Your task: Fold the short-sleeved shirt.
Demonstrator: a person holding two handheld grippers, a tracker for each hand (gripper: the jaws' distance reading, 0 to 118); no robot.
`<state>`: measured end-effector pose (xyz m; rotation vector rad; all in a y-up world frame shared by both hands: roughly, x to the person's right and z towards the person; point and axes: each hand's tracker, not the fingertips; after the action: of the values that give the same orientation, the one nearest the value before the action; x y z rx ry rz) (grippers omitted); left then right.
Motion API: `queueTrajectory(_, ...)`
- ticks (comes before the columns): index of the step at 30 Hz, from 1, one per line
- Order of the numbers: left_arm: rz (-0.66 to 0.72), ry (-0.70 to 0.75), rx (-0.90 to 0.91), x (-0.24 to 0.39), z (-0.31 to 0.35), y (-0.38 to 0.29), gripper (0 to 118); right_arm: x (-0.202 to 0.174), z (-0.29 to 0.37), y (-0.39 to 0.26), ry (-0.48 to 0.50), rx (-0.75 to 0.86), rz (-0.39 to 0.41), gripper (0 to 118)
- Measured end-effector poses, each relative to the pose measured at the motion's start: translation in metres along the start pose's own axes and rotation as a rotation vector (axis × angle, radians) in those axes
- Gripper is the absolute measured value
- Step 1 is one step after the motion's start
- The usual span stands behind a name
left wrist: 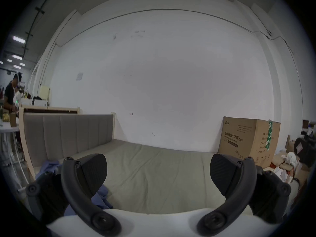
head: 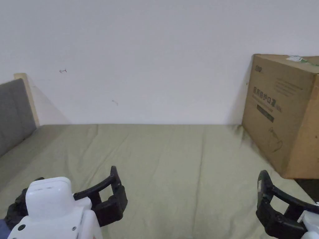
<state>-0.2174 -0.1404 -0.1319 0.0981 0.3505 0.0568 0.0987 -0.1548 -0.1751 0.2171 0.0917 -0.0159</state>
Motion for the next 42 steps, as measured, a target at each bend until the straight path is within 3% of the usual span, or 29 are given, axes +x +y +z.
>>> queueTrajectory(8, -0.142, -0.005, 0.085, 0.012, 0.008, 0.007, 118, 0.018, -0.005, 0.007, -0.001, -0.084, -0.043, 118)
queueTrajectory(13, -0.108, -0.051, 0.089, 0.012, 0.011, 0.008, 118, 0.022, -0.003, 0.006, 0.020, -0.096, -0.094, 118)
queueTrajectory(20, -0.111, -0.063, 0.065, 0.017, 0.011, 0.009, 118, 0.020, -0.001, 0.007, -0.001, -0.082, -0.056, 118)
queueTrajectory(25, -0.173, -0.074, 0.084, 0.022, 0.013, 0.015, 115, 0.021, -0.004, 0.010, 0.075, -0.126, -0.036, 116)
queueTrajectory(26, -0.180, -0.071, 0.077, 0.024, 0.014, 0.016, 108, 0.021, -0.004, 0.012, 0.087, -0.130, -0.045, 110)
queueTrajectory(27, -0.190, -0.069, 0.080, 0.026, 0.015, 0.017, 89, 0.020, -0.003, 0.013, 0.092, -0.133, -0.055, 79)
queueTrajectory(28, -0.205, -0.090, 0.076, 0.025, 0.015, 0.019, 64, 0.020, -0.005, 0.013, 0.075, -0.131, -0.056, 25)
queueTrajectory(29, -0.214, -0.076, 0.062, 0.028, 0.013, 0.021, 33, 0.020, -0.010, 0.014, 0.026, -0.182, -0.059, 0)
queueTrajectory(30, -0.220, -0.068, 0.051, 0.029, 0.010, 0.021, 1, 0.024, -0.013, 0.013, 0.049, -0.198, -0.112, 0)
queueTrajectory(32, -0.175, -0.126, 0.032, 0.021, 0.011, 0.019, 1, 0.033, -0.019, 0.011, 0.083, -0.252, -0.172, 0)
queueTrajectory(34, -0.108, -0.201, -0.043, 0.015, 0.005, 0.020, 0, 0.036, -0.019, 0.009, 0.049, -0.241, -0.147, 0)
queueTrajectory(42, -0.093, -0.150, -0.106, 0.001, -0.002, 0.015, 0, 0.034, -0.020, 0.006, 0.044, -0.231, -0.103, 0)
